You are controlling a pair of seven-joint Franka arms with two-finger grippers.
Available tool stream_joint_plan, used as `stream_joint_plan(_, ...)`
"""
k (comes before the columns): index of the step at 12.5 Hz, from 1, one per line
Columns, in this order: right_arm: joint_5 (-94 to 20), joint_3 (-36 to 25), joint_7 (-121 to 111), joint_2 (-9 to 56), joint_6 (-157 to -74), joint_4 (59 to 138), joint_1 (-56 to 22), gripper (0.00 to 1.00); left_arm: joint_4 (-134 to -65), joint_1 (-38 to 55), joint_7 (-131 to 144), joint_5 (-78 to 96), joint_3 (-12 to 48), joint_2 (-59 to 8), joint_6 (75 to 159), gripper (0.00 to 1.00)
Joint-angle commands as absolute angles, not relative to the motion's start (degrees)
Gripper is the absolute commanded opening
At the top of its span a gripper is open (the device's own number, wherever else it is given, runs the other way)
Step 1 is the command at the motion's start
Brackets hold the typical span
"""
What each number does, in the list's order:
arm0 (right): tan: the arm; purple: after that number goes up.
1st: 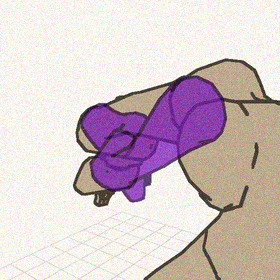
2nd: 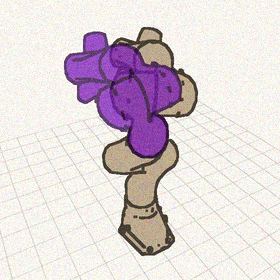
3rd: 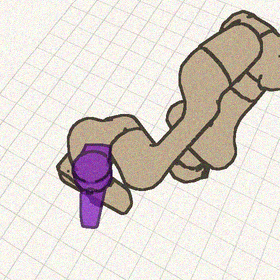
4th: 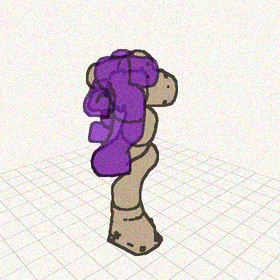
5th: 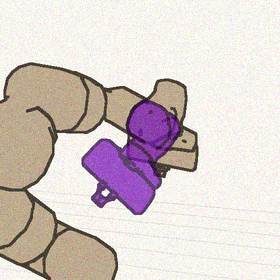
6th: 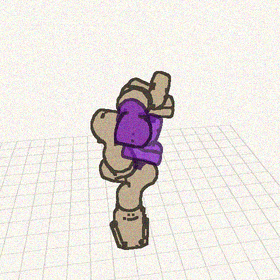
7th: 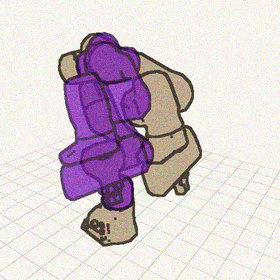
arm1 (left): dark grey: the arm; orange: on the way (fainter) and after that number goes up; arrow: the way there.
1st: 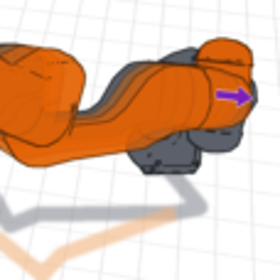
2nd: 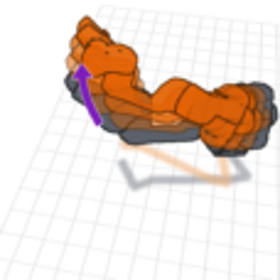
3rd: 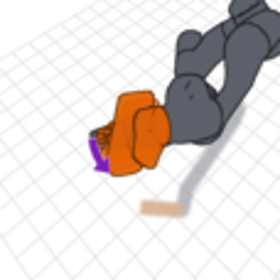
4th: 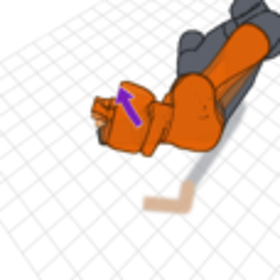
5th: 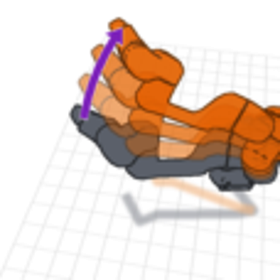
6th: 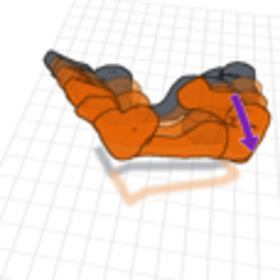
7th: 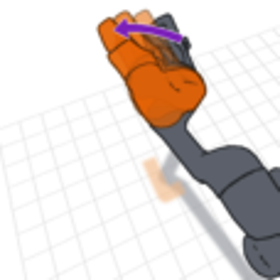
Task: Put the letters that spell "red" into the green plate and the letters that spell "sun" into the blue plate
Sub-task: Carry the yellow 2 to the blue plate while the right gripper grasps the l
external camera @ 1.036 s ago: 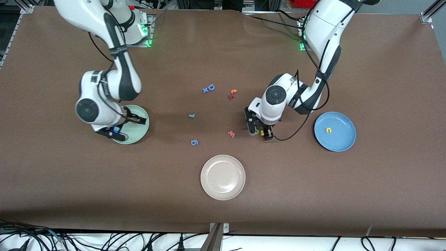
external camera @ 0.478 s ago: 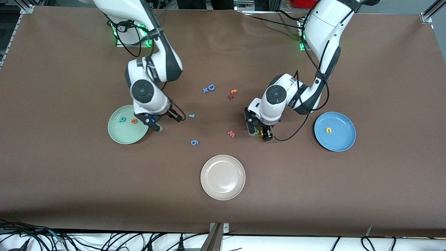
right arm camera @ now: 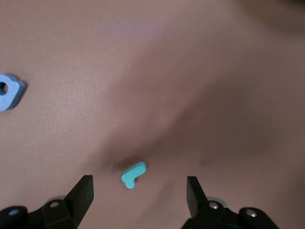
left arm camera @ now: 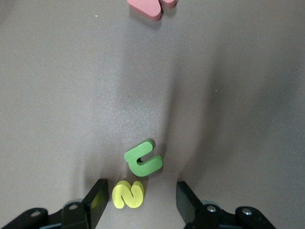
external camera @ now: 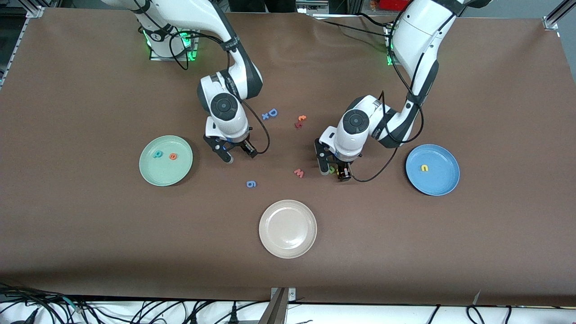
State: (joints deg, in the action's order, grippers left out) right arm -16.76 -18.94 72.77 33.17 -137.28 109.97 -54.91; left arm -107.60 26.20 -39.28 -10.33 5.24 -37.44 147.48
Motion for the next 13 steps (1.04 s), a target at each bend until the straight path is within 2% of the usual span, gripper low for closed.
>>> stream_joint_plan(1, -18.2, -18.7, 74.3, 33.8, -139.1, 110.0, -55.2, 0.71, -106.4, 27.2, -38.9, -11.0, 4.6, -39.6, 149.2, 0.55)
stream_joint_plan(2, -18.2, -18.7, 74.3, 33.9, -139.1, 110.1, -55.2, 0.67, -106.4, 27.1, -38.9, -11.0, 4.6, -39.7, 149.2, 0.51)
stream_joint_plan(4, -18.2, -18.7, 74.3, 34.5, -140.2, 110.1, -55.2, 0.65, -106.5, 27.1, -38.8, -10.9, 4.5, -39.7, 149.2, 0.35)
stream_joint_plan(6, -18.8, -18.7, 74.3, 34.9, -141.2, 110.1, -55.2, 0.58, -106.5, 27.1, -38.8, -10.7, 4.4, -39.7, 149.2, 0.31)
stream_joint_plan(9, -19.5, -18.7, 74.2, 35.3, -141.1, 110.1, -55.2, 0.54, -106.5, 27.1, -38.8, -9.3, 3.9, -39.7, 149.3, 0.25)
stream_joint_plan(10, -19.5, -18.7, 74.2, 35.4, -141.2, 110.1, -55.2, 0.53, -106.5, 27.1, -38.8, -9.3, 3.9, -39.7, 149.3, 0.21)
stream_joint_plan(12, -19.5, -18.7, 73.9, 35.5, -141.0, 110.1, -55.2, 0.48, -106.5, 27.0, -38.8, -9.3, 3.8, -39.7, 149.3, 0.06)
stream_joint_plan(13, -19.5, -18.7, 73.7, 35.7, -140.9, 110.1, -55.2, 0.44, -106.4, 27.0, -38.8, -9.2, 3.4, -39.7, 149.3, 0.05)
